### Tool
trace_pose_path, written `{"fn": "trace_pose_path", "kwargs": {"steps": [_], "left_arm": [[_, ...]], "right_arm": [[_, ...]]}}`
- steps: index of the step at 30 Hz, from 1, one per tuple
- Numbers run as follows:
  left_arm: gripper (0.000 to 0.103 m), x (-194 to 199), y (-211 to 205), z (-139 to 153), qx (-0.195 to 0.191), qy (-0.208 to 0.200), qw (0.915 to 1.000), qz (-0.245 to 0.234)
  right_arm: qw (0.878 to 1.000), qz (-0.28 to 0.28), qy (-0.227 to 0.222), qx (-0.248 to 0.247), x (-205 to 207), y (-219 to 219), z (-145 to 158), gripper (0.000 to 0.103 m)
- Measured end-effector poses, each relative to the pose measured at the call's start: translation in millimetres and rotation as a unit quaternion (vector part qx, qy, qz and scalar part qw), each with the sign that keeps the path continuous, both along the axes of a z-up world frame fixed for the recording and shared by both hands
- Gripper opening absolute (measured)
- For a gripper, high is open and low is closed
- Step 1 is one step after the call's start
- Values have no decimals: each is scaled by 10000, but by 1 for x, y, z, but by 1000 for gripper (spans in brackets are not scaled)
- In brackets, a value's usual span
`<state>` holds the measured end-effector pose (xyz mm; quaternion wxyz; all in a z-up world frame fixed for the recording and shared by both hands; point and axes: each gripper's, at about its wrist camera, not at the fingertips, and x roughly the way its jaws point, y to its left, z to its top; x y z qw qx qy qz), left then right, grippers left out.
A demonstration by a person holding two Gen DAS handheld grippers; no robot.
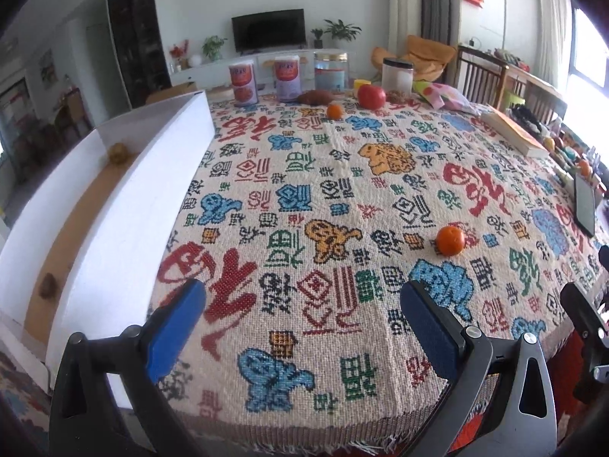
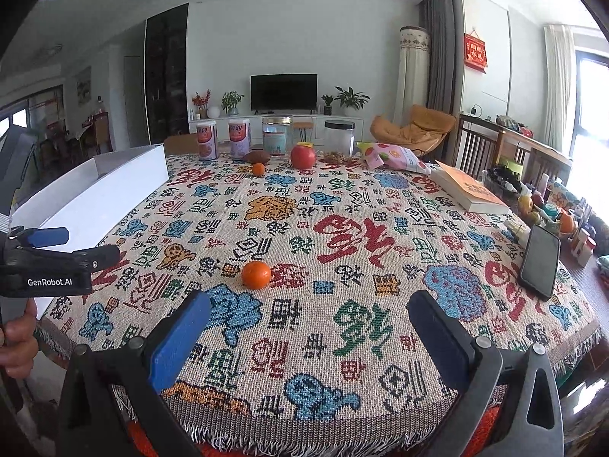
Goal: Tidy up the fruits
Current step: 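Reach the right gripper to the tangerine on the cloth and grasp it, then grasp the red apple with the left gripper while the right gripper holds the tangerine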
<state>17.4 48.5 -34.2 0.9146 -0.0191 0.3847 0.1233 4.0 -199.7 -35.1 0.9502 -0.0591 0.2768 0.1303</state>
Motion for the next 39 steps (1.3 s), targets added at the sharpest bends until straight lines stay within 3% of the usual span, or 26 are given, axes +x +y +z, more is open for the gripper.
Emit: {"fn": "trace_pose_path", "kwargs": {"steps": [15, 21, 25, 26, 29, 35, 39], "left_arm": [[102, -1, 8, -8, -133, 85, 9998, 75], [102, 1, 12, -13, -158, 155, 9997, 88], [102, 4, 22, -18, -180, 169, 9995, 198], [102, 6, 26, -20, -217, 208, 9993, 218], [102, 16, 34, -29, -343, 383, 9984, 240], [102, 36, 47, -36, -514, 609, 9966, 198], [102, 55, 47, -32, -428, 630, 9971, 45]], "right_arm": [[9998, 196, 73, 30, -3, 5, -7, 103], [9989, 369, 263, 142, 4, 7, -13, 103], [9962, 567, 612, 255, 29, 13, -13, 103], [9948, 632, 736, 298, 37, 16, -13, 101], [9896, 947, 1056, 234, 63, 35, -20, 79], [9787, 1327, 1561, -151, 110, 74, -57, 64], [9815, 1225, 1426, -359, 119, 80, -70, 29]]}}
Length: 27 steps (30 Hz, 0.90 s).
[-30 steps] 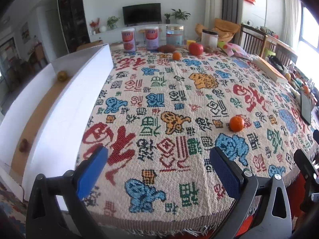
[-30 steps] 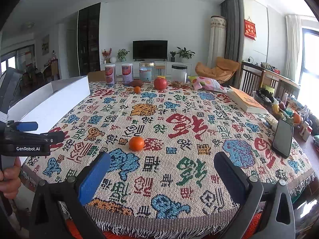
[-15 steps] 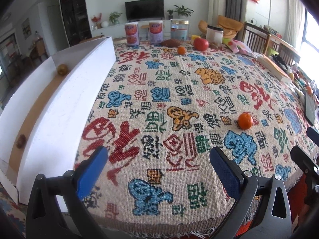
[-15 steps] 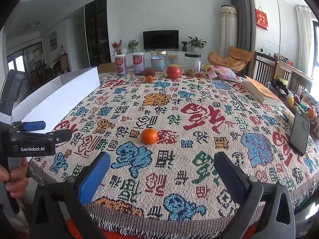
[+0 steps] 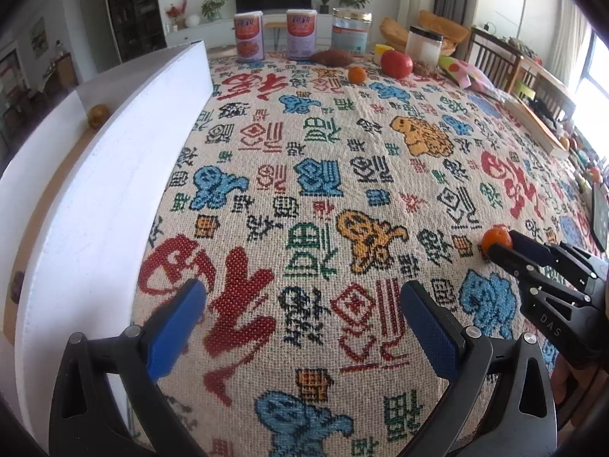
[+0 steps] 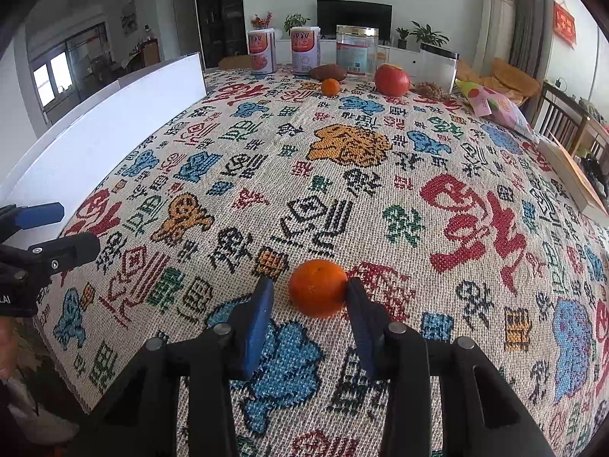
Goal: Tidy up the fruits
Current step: 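Grasp the red apple with the left gripper while the right gripper holds the tangerine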
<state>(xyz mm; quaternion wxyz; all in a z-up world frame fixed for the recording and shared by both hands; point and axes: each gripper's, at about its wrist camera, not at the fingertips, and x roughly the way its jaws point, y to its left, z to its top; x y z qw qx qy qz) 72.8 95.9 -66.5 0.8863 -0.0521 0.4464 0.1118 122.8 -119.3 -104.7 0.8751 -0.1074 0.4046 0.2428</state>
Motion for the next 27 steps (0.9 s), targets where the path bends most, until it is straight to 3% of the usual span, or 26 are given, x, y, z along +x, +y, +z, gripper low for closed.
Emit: {"fn": "trace_pose_path", "kwargs": {"steps": [3, 6, 9, 11, 15, 20, 24, 27], "left_arm": [[102, 21, -5, 3, -42, 20, 9998, -192], [102, 57, -6, 14, -423, 1, 9985, -335], [102, 118, -14, 34, -1001, -144, 9931, -599], [102, 172, -27, 45, -1160, -125, 9897, -828], [102, 282, -66, 51, -803, -89, 9905, -1115], [101, 392, -92, 18, 234, 48, 9963, -820], [101, 441, -89, -5, 538, 101, 9978, -367], [101, 463, -82, -18, 427, 182, 9989, -90]], "right_arm": [[9988, -216, 77, 437, 6, -18, 2, 28], [9959, -392, 40, 818, 4, -38, 10, 28], [9926, -473, 12, 1119, -3, -58, 16, 28], [9907, -484, 16, 1274, -5, -67, 19, 28], [9856, -475, 11, 1621, -4, -80, 25, 28], [9807, -376, -73, 1915, -1, -91, 34, 28], [9796, -306, -59, 1986, 0, -99, 35, 28], [9792, -240, -1, 2013, 3, -100, 33, 28]]}}
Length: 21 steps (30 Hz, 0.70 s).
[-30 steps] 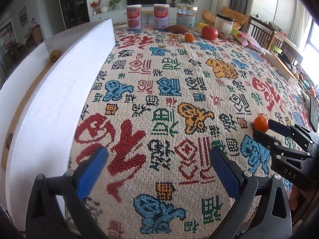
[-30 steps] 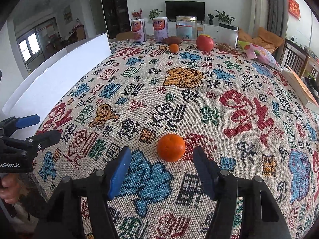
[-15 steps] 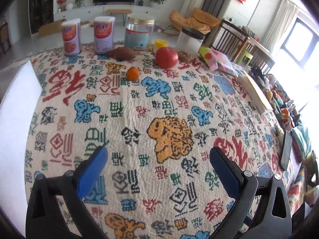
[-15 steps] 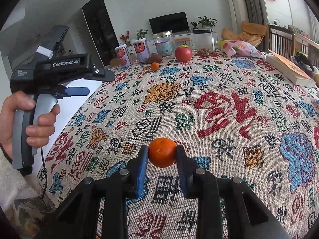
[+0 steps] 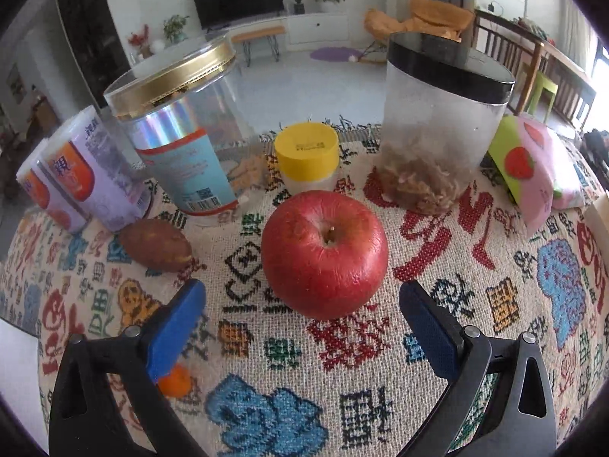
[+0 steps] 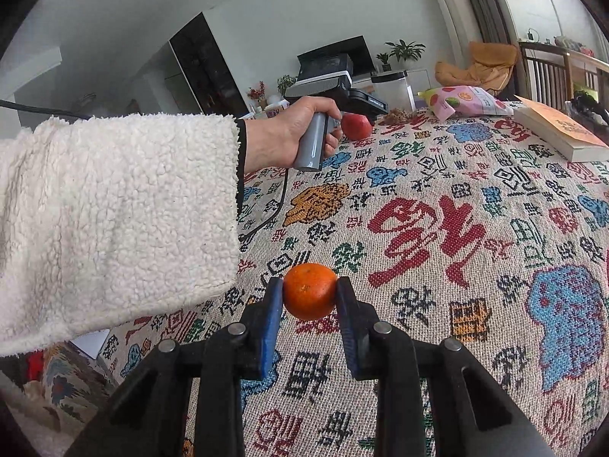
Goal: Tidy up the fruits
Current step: 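Grasp the red apple with the left gripper while the right gripper holds the tangerine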
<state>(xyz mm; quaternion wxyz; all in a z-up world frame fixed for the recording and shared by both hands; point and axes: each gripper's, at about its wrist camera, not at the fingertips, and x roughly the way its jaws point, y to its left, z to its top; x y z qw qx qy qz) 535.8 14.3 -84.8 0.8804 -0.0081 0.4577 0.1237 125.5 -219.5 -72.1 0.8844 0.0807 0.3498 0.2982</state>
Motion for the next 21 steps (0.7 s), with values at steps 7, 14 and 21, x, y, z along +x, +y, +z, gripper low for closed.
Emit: {"fn": "trace_pose_path", "kwargs": {"steps": [7, 14, 21], "left_arm": [[70, -6, 3, -5, -334, -340, 9988, -116], [70, -115, -2, 38, -1144, -507, 9909, -502], [70, -296, 24, 125, -1955, -470, 9740, -1044]], "right_arm": [[9998, 73, 152, 90, 5, 0, -7, 28], [9997, -187, 162, 71, 11, -6, -11, 28], [9982, -532, 264, -29, 12, -12, -18, 28]]}}
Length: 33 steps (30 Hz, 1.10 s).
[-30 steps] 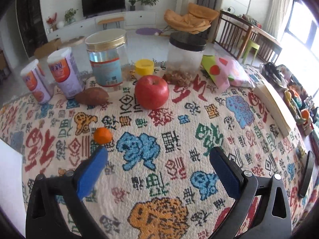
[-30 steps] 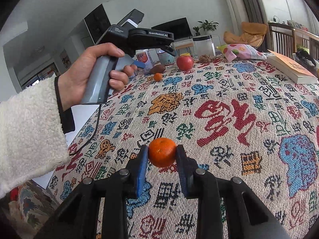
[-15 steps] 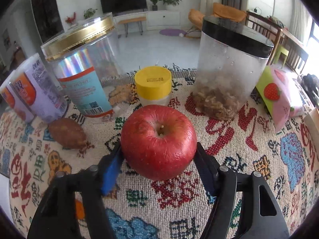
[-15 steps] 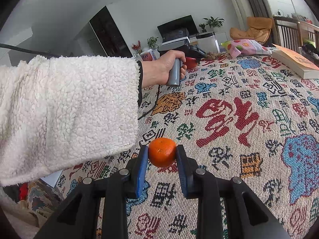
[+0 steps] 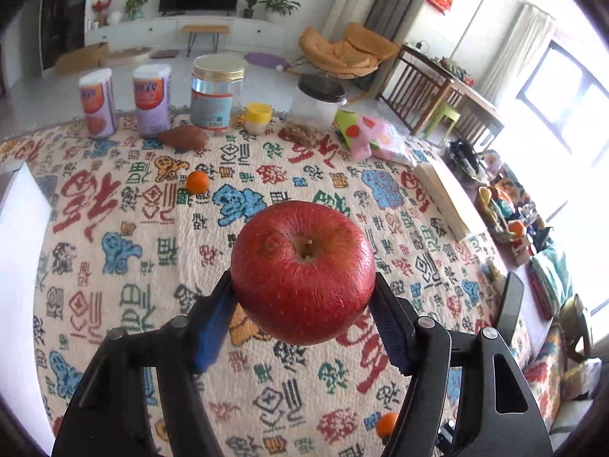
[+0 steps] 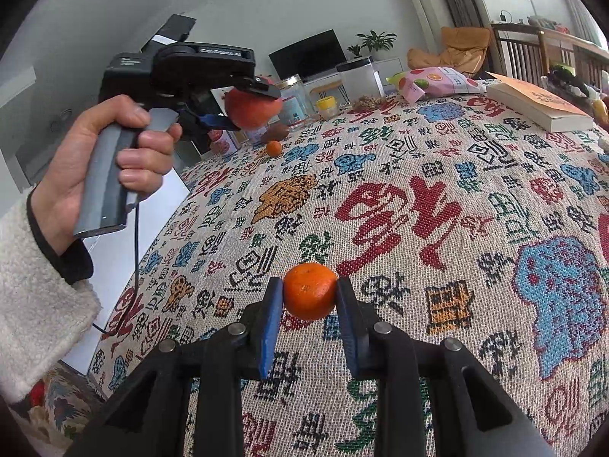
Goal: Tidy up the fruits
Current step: 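Grasp the red apple with the left gripper while the right gripper holds the tangerine, then carry the apple and tangerine into the white box and open both grippers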
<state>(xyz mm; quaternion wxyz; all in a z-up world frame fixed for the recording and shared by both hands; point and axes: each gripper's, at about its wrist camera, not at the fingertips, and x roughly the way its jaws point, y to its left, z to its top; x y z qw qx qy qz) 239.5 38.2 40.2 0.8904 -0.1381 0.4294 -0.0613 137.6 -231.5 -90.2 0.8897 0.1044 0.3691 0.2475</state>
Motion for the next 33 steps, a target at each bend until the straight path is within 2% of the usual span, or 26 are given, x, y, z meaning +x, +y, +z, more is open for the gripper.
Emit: {"fn": "trace_pose_path", "kwargs": {"steps": [4, 8, 12, 16, 20, 23, 26, 30, 31, 32, 33], "left_arm": [[70, -111, 42, 55, -75, -328, 9994, 9], [70, -203, 105, 83, 9, -370, 9982, 475], [70, -269, 182, 84, -42, -210, 9907, 1347], [70, -314, 243, 63, 354, -59, 9744, 2218], [70, -319, 286, 14, 350, 356, 9648, 2581], [70, -300, 301, -28, 413, 771, 9635, 2528], [70, -281, 314, -59, 355, 1068, 9611, 2521], [71, -265, 326, -79, 675, 1346, 9521, 2660], [72, -264, 330, -80, 680, 1371, 9500, 2721], [73, -264, 334, -78, 674, 1297, 9489, 2797], [75, -267, 336, -69, 688, 1102, 9495, 2857]], "right_arm": [[9999, 96, -54, -11, -11, 17, 15, 28], [9972, 728, -176, -87, -34, 67, 39, 28], [9846, 1743, -123, -85, -57, 137, 62, 28], [9615, 2745, -140, 40, -79, 213, 96, 28], [9346, 3557, 30, 43, -92, 297, 121, 29], [9125, 4050, 380, -441, -97, 362, 115, 29], [9021, 4183, 423, -970, -97, 410, 95, 29], [9021, 4009, 412, -1540, -91, 444, 67, 31], [9039, 3961, 351, -1577, -89, 448, 66, 36], [9071, 3919, 302, -1504, -86, 448, 68, 55], [9120, 3858, 256, -1367, -84, 446, 73, 69]]}}
